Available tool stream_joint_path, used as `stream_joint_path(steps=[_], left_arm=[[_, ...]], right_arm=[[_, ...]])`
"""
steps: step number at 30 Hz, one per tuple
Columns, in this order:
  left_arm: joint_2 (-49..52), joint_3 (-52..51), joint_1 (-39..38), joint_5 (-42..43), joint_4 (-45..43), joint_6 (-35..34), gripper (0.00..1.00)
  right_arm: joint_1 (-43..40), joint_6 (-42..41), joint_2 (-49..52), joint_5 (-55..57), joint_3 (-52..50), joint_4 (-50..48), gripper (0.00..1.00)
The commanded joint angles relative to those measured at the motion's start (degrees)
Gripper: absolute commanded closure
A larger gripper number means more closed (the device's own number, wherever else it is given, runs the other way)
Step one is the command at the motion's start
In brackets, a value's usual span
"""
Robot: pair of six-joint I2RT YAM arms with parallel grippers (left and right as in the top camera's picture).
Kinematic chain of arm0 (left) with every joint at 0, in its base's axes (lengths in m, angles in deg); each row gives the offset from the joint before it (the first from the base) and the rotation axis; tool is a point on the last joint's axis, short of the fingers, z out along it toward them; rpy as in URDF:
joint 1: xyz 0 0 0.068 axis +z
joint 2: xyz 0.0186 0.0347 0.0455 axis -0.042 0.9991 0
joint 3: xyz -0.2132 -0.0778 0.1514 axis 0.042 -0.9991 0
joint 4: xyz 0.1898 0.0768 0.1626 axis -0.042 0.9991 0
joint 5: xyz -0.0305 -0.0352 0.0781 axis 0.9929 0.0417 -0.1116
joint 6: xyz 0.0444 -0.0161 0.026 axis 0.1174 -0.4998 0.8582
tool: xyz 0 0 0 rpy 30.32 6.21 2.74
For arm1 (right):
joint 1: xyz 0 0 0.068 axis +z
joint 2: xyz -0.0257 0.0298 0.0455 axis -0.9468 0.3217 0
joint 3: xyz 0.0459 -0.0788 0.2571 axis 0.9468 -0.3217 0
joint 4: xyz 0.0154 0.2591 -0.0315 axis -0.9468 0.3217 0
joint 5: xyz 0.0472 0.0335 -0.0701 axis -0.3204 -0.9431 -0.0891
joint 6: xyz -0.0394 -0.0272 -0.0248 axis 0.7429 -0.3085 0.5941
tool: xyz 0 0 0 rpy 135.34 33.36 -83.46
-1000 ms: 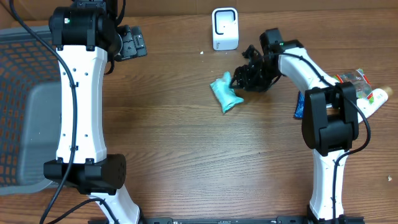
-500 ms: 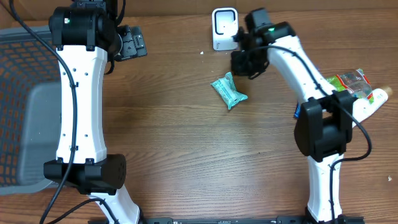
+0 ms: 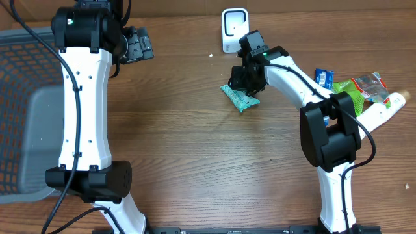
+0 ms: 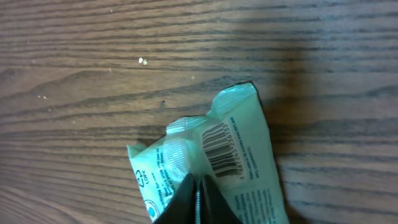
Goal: Scan the item barcode
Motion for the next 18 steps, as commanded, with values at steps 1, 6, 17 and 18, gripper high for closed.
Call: stream_joint_path(steps=[1,6,17,18], left_arm=[[0.1,0.0,-0.1,-0.7,-0.1,0.9,0.00],[0.1,0.0,-0.1,-0.7,-0.1,0.9,0.00],[0.1,0.0,-0.1,-0.7,-0.1,0.9,0.00],[0.1,0.0,-0.1,-0.7,-0.1,0.9,0.00]], right_arm=[[-0.8,2.1,-0.6,-4.7,1.6,2.7,0.83],[-2.4,4.6,-5.6,-9.7,9.9,13.0,0.41],[-8.2,-10.9,-8.1,-11.0,10.2,27.0,0.27],[-8.2,-10.9,-8.1,-11.6,9.2,27.7,0.28]])
